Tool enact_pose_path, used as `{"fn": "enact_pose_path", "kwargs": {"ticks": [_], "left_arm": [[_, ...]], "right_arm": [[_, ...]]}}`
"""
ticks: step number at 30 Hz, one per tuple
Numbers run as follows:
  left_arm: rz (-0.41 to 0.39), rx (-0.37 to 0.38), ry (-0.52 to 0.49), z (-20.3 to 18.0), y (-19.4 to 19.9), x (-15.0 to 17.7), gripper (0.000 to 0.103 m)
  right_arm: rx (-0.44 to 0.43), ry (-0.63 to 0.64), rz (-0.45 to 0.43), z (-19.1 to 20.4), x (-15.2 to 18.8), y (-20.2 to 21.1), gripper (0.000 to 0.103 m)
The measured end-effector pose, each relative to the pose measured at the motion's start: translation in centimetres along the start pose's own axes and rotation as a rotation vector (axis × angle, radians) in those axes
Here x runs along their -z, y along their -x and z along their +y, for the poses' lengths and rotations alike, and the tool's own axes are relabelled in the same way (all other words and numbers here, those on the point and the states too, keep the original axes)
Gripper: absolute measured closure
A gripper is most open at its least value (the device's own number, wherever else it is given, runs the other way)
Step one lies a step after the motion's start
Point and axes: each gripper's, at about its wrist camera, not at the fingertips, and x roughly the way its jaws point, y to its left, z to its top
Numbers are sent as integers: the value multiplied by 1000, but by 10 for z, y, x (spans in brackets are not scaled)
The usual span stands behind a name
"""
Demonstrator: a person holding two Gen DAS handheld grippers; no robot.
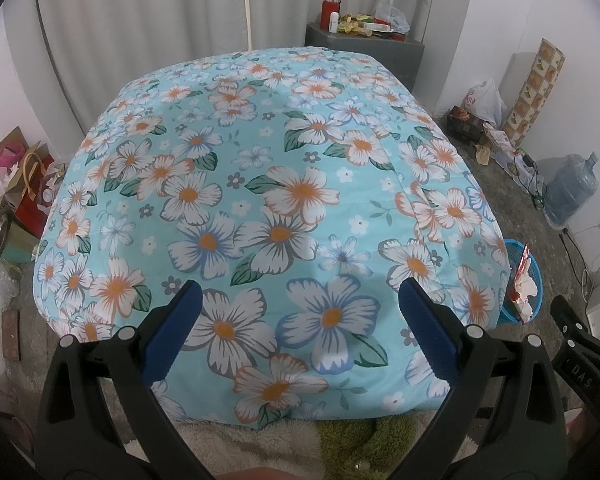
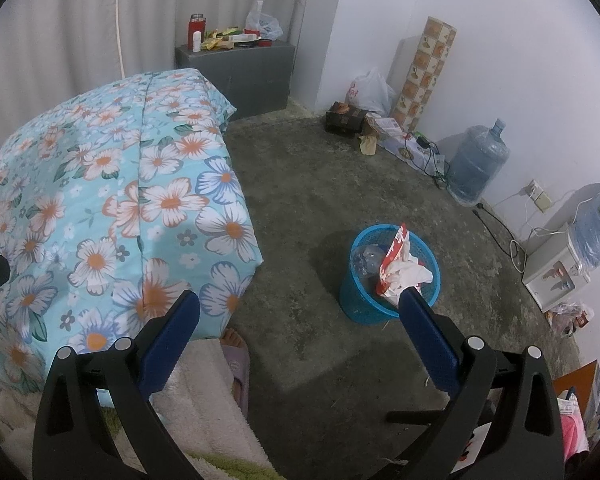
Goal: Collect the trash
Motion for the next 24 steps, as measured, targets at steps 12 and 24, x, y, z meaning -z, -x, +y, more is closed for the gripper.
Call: {"fn": "enact_pose_path", "kwargs": {"ticks": [12, 24], "left_arm": [[-1, 0, 0, 0, 0, 1, 9], [3, 1, 0, 0, -1, 1, 9]], "right_arm": [[-1, 0, -1, 1, 0, 0, 6], [-1, 1, 0, 3, -1, 1, 6]]}}
